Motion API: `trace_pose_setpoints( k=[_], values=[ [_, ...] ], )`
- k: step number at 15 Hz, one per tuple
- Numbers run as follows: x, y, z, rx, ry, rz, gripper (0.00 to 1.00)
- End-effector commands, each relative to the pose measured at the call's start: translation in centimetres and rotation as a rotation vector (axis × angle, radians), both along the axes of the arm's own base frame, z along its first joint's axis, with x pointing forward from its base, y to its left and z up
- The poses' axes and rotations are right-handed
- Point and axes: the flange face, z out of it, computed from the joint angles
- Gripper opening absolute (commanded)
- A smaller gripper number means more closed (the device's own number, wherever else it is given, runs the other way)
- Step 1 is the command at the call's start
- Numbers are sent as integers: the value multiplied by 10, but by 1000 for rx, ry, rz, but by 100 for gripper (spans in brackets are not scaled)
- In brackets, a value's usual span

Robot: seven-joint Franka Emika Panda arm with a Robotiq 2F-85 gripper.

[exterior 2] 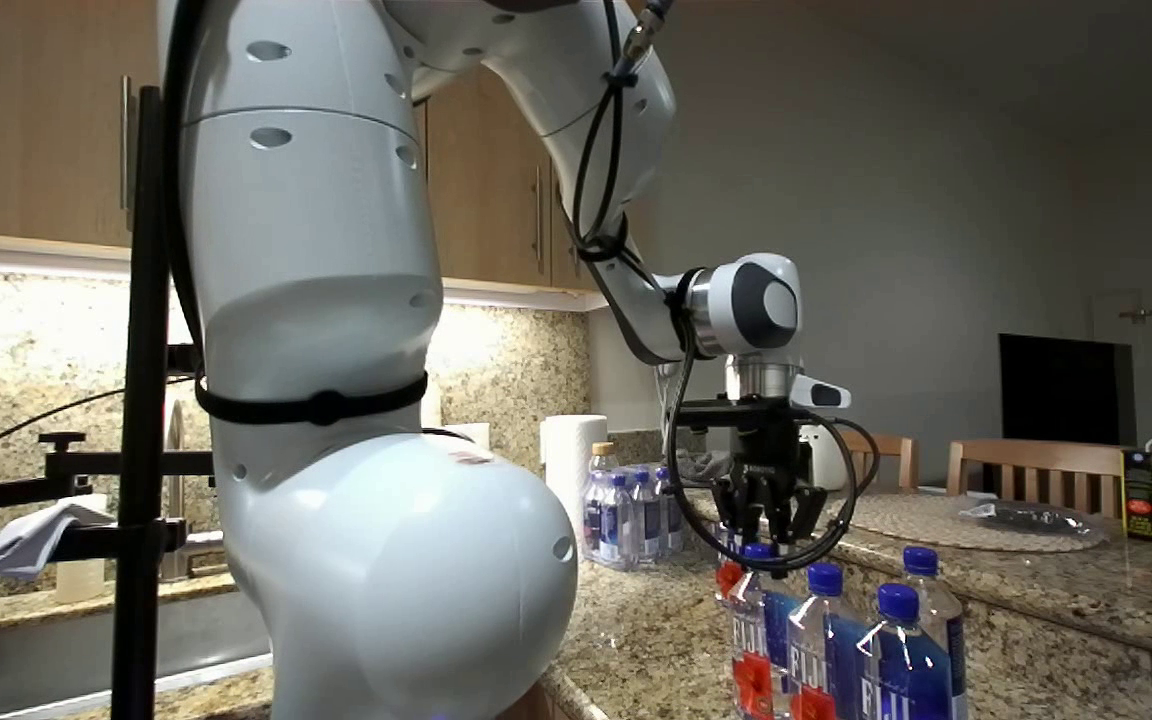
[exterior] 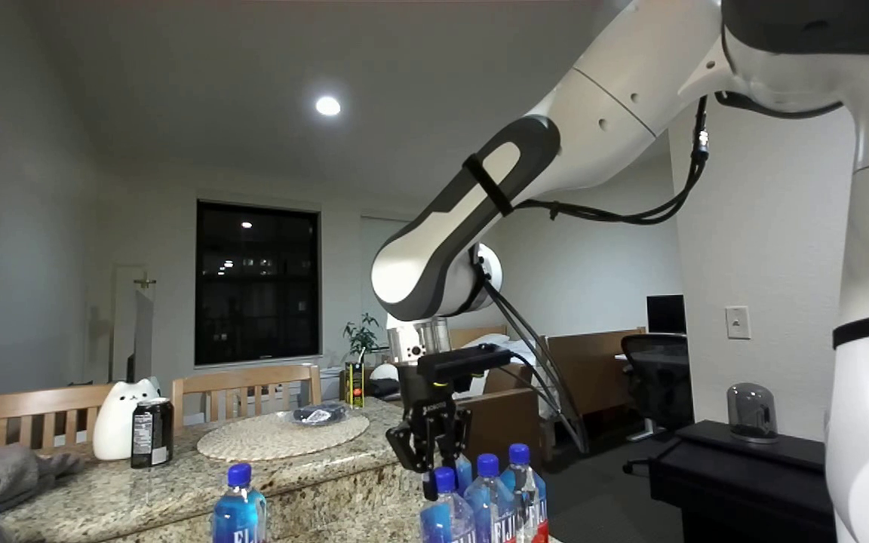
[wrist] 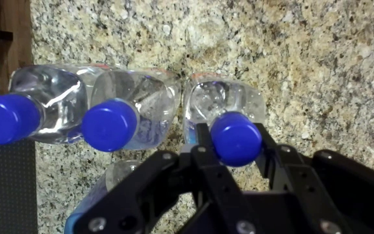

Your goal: Line up the empty water bottles

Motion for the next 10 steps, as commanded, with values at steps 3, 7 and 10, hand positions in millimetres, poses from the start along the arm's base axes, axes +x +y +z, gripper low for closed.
trace_pose_setpoints(
  k=[3, 7, 10],
  values=[
    [-8, -5, -10, -4, 7, -11, 12],
    [-6, -4, -12, -5, 6, -7, 12],
    [-4, -4, -13, 1, 7, -9, 12]
  ],
)
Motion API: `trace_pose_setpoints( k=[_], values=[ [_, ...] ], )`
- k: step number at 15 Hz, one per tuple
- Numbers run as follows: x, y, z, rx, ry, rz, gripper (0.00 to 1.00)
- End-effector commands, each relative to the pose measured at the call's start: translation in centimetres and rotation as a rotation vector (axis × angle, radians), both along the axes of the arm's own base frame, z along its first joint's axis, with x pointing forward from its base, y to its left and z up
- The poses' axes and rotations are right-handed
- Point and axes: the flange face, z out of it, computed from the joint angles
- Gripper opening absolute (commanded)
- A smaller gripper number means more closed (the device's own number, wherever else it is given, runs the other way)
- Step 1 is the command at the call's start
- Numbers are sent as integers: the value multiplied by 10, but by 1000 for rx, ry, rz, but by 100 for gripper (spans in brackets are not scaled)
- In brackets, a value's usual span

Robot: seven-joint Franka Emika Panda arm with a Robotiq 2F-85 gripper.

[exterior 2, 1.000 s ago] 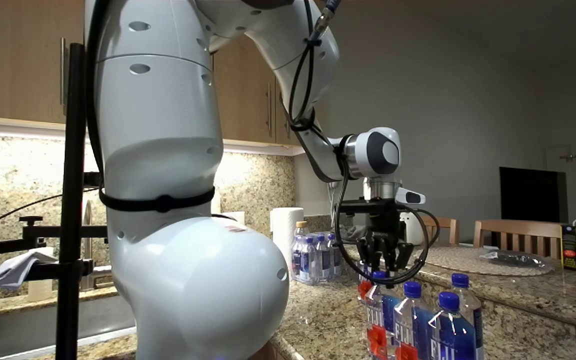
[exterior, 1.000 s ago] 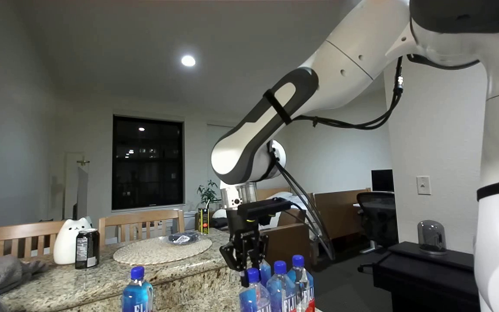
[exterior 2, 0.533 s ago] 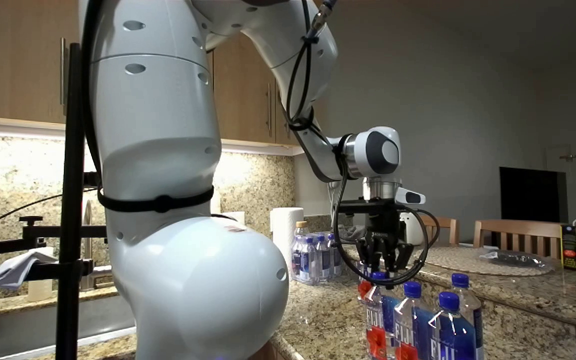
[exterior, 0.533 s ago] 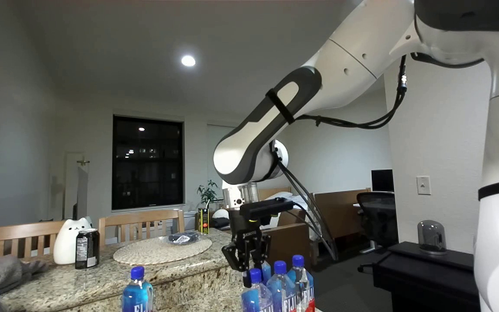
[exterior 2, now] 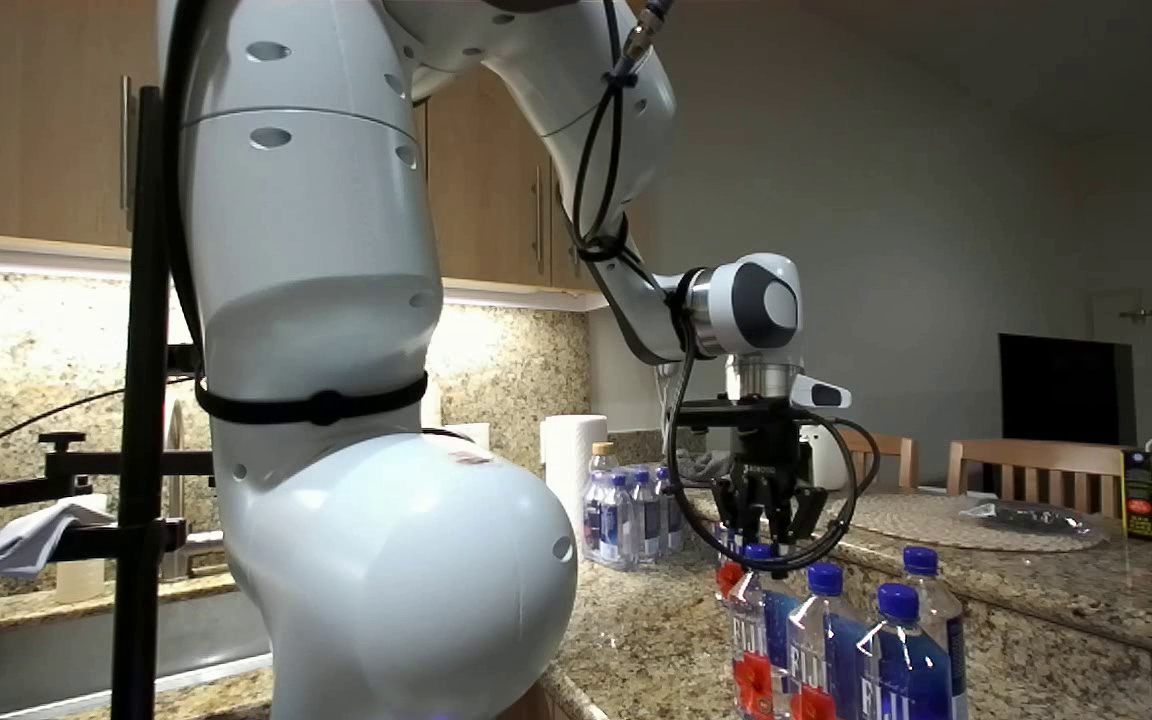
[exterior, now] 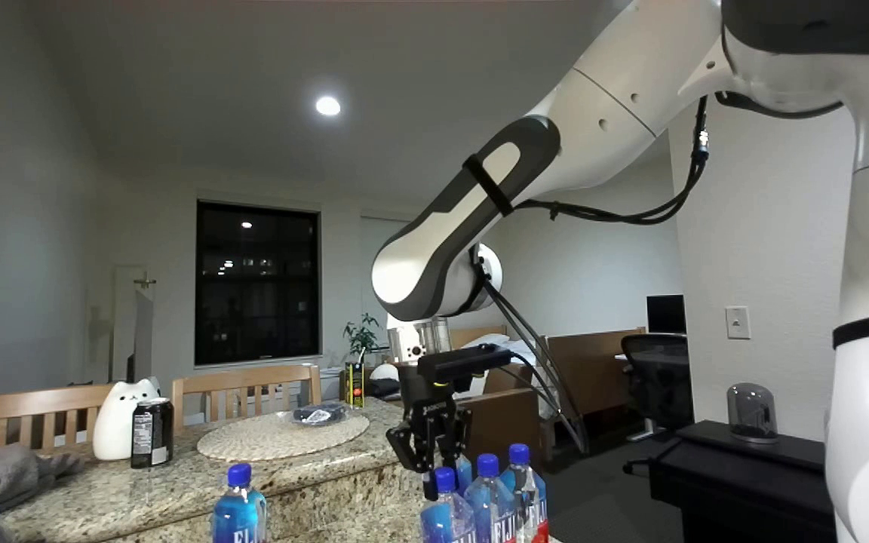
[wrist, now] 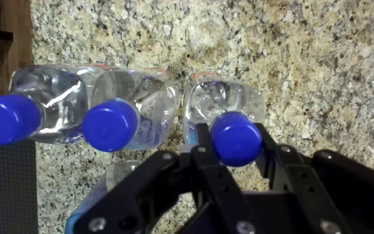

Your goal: Line up the empty water bottles

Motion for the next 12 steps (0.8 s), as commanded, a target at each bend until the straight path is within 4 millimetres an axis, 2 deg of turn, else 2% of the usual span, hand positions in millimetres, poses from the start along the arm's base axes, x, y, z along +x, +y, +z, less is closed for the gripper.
trace_pose_setpoints(
  k=[1, 12],
  values=[
    [-3, -4, -14, 2, 9, -8, 12],
    [7, -2, -12, 30, -9, -1, 13]
  ],
)
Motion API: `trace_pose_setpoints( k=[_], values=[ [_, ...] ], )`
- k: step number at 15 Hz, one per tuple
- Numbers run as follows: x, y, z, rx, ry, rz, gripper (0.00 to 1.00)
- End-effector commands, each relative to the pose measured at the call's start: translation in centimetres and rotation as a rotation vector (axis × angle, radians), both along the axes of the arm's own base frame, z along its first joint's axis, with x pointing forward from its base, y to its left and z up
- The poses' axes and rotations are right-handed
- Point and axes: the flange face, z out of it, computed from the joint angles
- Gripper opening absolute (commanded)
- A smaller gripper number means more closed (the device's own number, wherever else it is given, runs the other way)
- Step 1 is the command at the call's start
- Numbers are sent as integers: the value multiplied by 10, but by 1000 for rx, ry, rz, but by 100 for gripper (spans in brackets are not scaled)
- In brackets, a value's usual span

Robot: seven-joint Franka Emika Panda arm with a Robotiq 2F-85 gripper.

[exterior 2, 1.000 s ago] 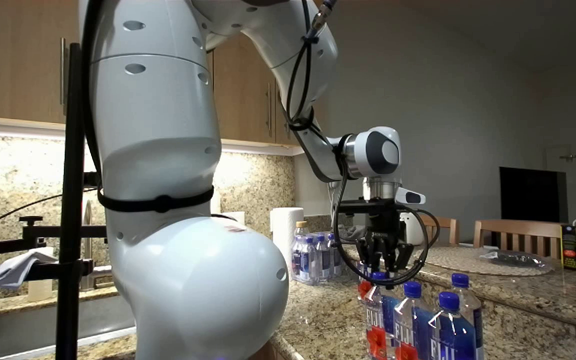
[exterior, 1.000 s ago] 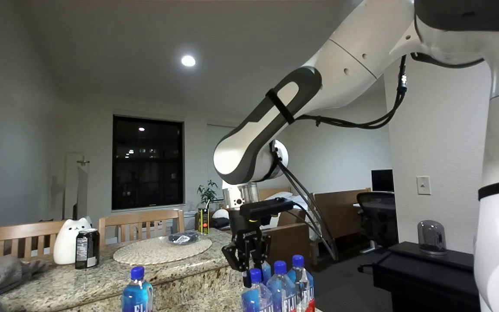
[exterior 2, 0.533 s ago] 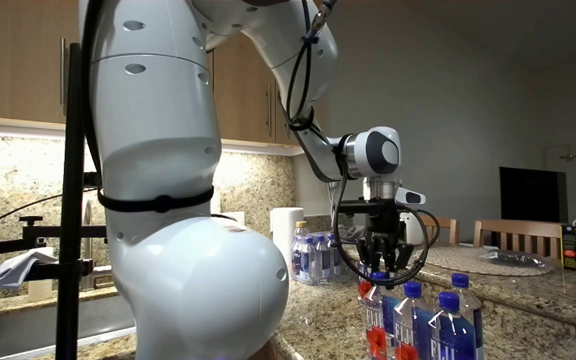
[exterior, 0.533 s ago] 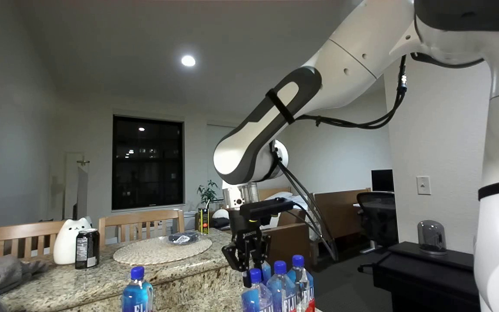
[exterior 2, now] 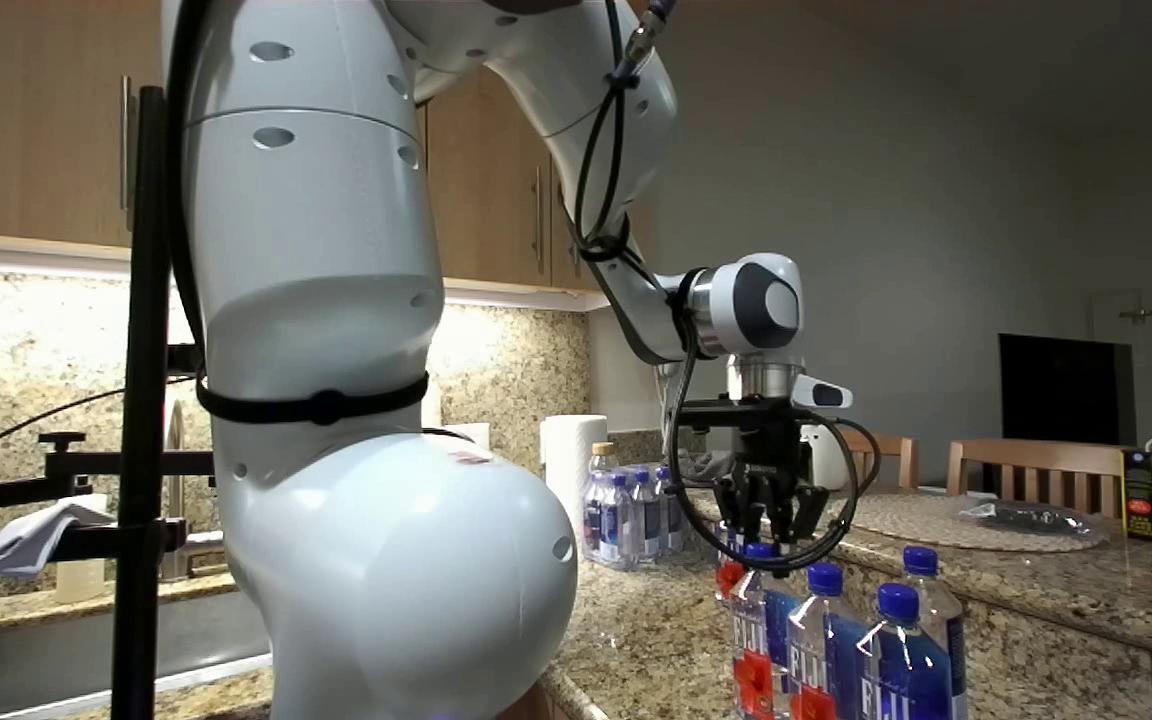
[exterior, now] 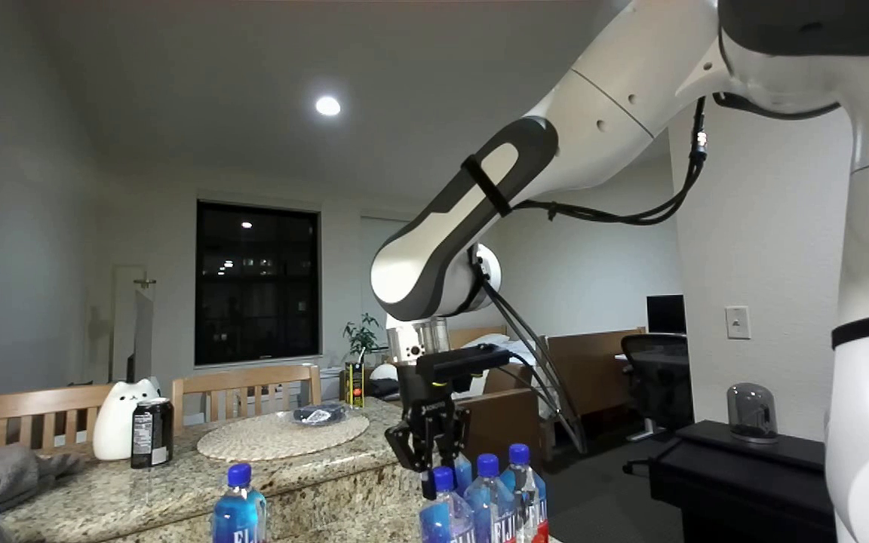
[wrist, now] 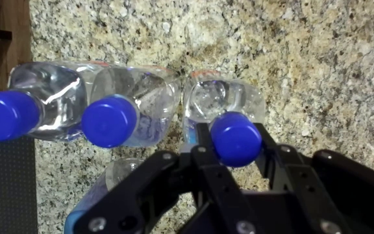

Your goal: Line up the empty water bottles

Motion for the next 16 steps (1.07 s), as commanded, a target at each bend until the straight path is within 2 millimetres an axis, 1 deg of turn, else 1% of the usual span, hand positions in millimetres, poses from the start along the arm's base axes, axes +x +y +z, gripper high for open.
trace_pose_setpoints(
  k=[1, 9, 10, 11, 12, 16],
  values=[
    [5, -1, -11, 29, -9, 1, 13],
    [4, 0, -11, 27, -9, 5, 12],
    [4, 0, -12, 28, -7, 4, 22],
    [4, 0, -12, 29, -5, 4, 60],
    [4, 0, -12, 29, -3, 4, 61],
    [9, 2, -19, 35, 12, 8, 85]
  ],
)
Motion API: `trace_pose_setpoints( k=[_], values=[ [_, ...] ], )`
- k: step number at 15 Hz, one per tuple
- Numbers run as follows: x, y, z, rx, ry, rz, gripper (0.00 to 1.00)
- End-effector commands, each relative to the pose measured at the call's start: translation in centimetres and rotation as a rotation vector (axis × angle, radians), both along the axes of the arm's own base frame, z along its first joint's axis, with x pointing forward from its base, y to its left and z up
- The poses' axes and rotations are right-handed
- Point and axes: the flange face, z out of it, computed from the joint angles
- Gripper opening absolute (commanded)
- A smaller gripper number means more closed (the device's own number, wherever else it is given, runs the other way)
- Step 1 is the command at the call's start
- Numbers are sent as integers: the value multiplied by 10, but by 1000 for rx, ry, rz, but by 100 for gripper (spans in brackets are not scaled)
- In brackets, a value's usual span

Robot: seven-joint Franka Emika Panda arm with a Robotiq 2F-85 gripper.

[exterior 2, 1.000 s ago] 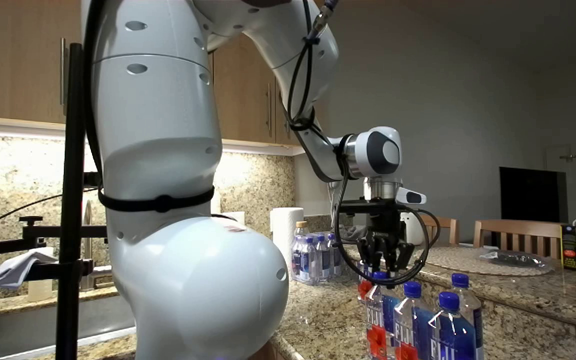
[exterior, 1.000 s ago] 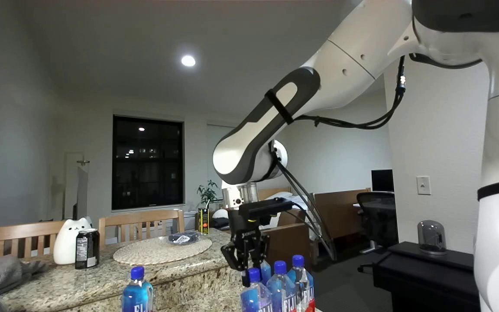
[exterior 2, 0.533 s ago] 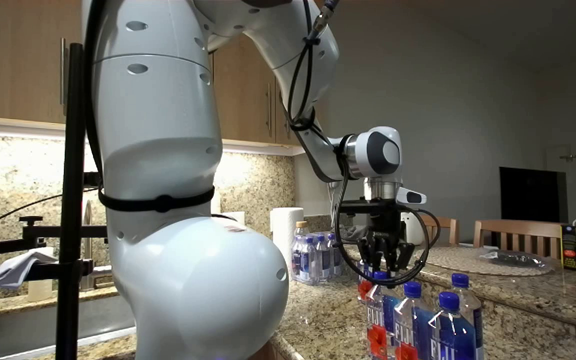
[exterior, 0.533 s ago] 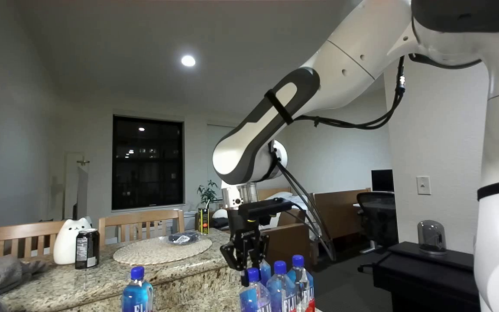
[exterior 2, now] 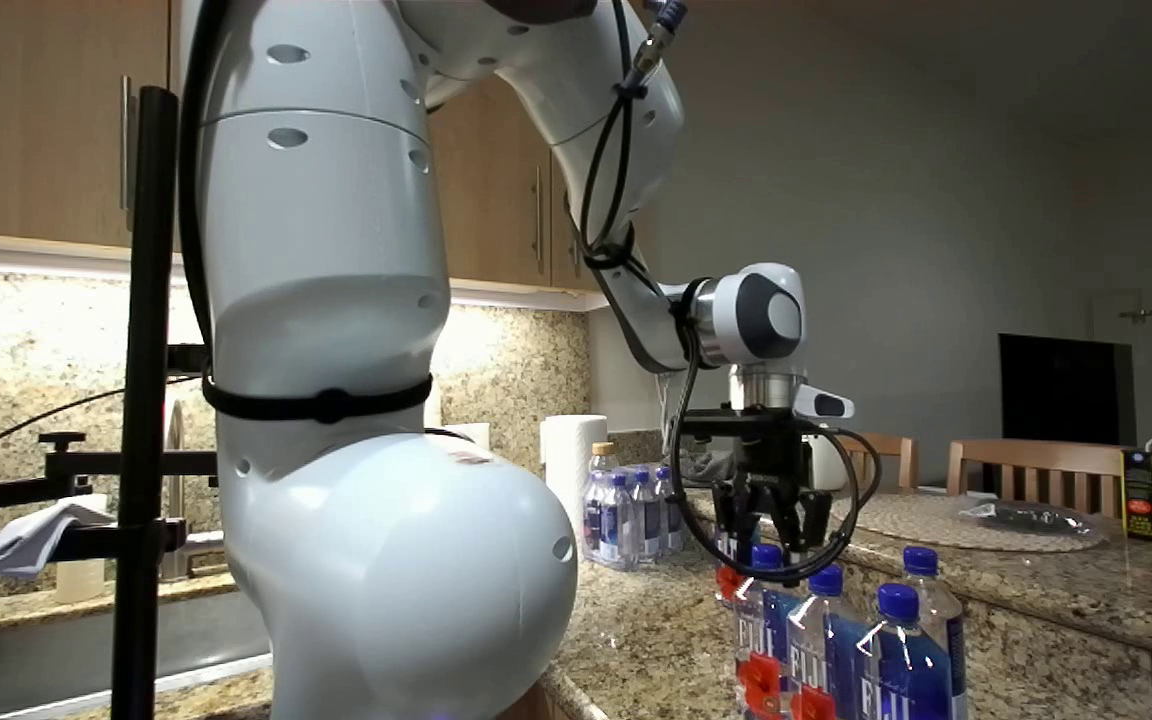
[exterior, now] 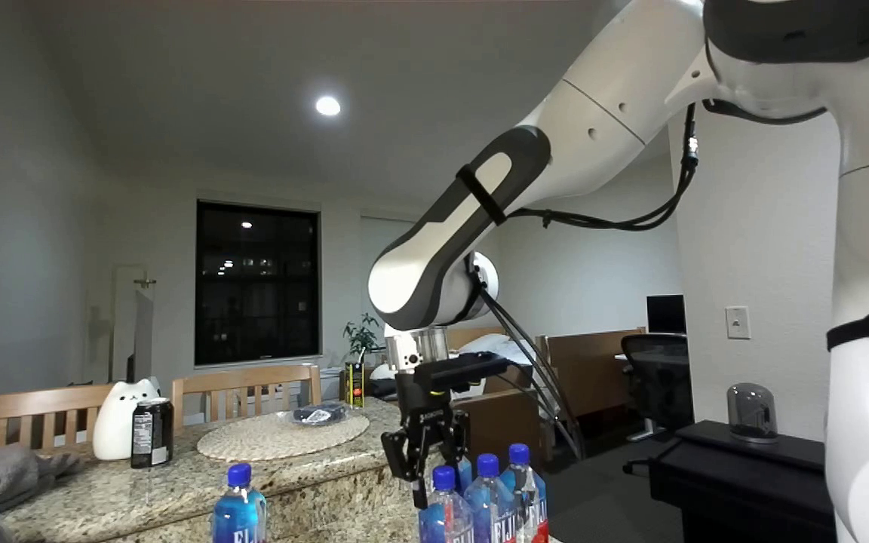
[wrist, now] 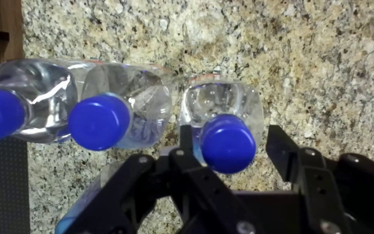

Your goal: Line up the empty water bottles

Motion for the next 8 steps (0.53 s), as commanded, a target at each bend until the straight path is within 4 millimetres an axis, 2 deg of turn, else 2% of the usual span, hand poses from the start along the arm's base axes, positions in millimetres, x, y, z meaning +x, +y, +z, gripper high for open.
trace_pose_setpoints(
  k=[1, 3, 8],
  values=[
    [9, 4, -5, 41, -3, 12, 92],
    [22, 10, 3, 56, -46, 12, 99],
    [74, 19, 44, 62, -230, 20, 100]
  ],
)
